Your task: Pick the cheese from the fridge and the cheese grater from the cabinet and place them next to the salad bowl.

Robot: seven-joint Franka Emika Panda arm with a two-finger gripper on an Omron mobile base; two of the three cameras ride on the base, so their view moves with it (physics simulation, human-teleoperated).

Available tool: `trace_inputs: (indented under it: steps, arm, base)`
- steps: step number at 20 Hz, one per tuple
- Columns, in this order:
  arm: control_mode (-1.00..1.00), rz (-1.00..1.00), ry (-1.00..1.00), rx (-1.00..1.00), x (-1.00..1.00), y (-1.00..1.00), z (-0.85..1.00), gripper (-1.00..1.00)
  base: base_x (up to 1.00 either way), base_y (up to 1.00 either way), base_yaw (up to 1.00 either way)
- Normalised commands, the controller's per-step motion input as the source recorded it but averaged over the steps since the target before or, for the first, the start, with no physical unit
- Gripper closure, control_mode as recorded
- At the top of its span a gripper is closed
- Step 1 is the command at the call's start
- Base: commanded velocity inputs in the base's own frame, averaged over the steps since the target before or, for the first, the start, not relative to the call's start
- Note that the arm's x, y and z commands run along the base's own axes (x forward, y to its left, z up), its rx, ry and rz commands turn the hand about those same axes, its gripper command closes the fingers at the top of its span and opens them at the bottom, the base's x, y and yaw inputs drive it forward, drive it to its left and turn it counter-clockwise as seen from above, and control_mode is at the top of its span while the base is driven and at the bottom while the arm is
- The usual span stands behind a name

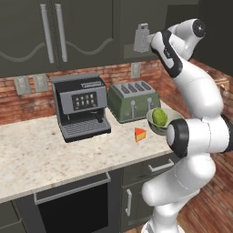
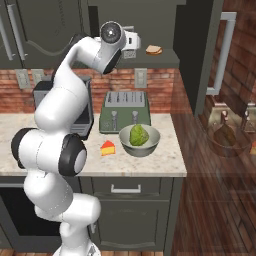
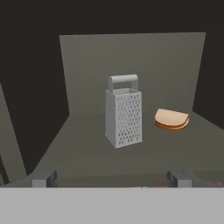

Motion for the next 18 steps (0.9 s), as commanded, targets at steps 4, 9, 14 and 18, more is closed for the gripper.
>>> trace_inputs:
  steps: [4,9,14,18]
  arm:
    - [-1.0,0.0,0.0,0.0,0.11,0.0,0.0,-1.0]
    - [-1.0,0.01,0.0,0.0,0.07,0.0,0.0,-1.0]
    - [-1.0,0.03,-0.03,0.0,0.11,0.0,0.0,-1.0]
    - [-1.0,0.03,-0.01,0.0,0.15,-0.07,0.01,-1.0]
  base:
    - [0.0,0.0,0.0]
    - [0.0,0.0,0.0]
    - [0.0,0.0,0.0]
    - [0.0,0.0,0.0]
